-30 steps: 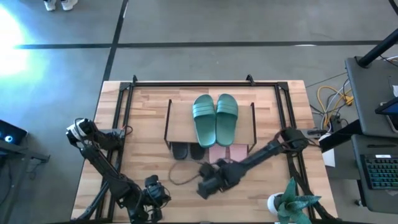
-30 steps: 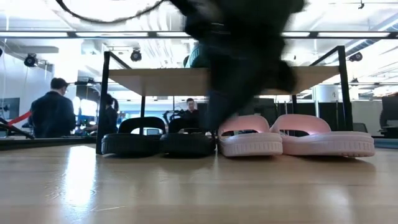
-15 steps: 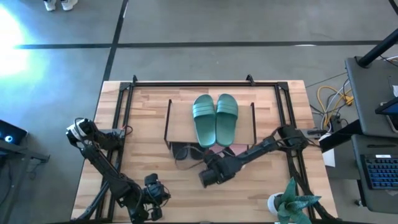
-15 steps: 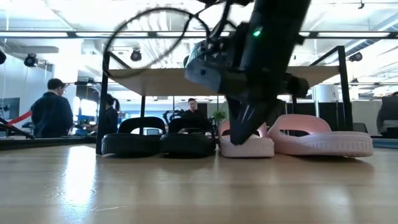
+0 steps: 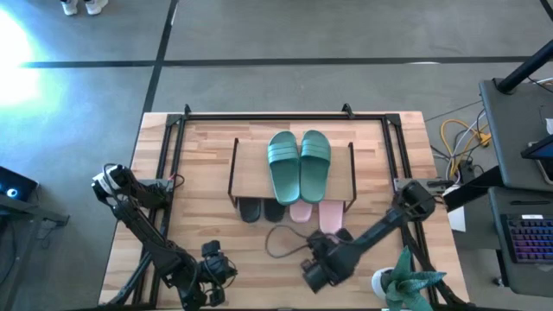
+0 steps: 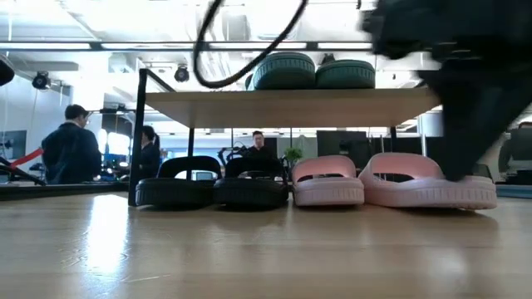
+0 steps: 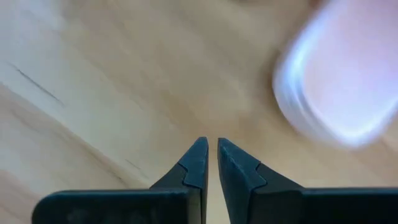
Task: Pick and place slides into the shelf
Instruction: Adjust the slippers under the shelf
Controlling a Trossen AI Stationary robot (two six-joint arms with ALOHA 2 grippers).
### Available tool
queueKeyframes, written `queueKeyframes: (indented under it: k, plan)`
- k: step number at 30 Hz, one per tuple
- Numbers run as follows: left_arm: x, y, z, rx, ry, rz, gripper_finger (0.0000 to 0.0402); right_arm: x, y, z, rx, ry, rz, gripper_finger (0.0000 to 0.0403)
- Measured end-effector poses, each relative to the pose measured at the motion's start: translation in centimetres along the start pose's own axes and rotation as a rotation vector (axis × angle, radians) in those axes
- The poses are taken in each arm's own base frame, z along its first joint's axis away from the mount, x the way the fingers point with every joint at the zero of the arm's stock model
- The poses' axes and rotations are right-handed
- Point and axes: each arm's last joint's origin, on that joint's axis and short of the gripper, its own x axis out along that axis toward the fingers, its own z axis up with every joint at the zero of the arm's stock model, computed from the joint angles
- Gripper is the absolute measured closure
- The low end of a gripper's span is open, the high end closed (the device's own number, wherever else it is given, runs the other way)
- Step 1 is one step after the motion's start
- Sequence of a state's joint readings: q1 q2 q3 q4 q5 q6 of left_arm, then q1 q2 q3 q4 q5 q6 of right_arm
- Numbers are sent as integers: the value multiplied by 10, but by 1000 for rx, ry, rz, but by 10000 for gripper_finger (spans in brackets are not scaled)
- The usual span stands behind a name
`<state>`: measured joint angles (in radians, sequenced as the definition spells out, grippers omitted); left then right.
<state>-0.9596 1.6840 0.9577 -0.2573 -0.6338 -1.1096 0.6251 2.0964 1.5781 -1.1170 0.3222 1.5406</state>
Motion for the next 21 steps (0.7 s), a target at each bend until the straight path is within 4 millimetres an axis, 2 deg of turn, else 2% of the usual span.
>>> queueKeyframes:
  k: [4,11,17,21]
  plan:
    - [0,0,1,-1,0,1,391,10,-11,-12,61,5,-81,375]
    - [0,0,2,-5,0,-2,391,41,-31,0,113,-3,-197,375]
    - [0,-2,3,-20,-4,-9,391,46,-35,14,107,-119,-215,375]
    - [0,-2,3,-20,-4,-9,391,40,-31,17,90,-106,-198,375]
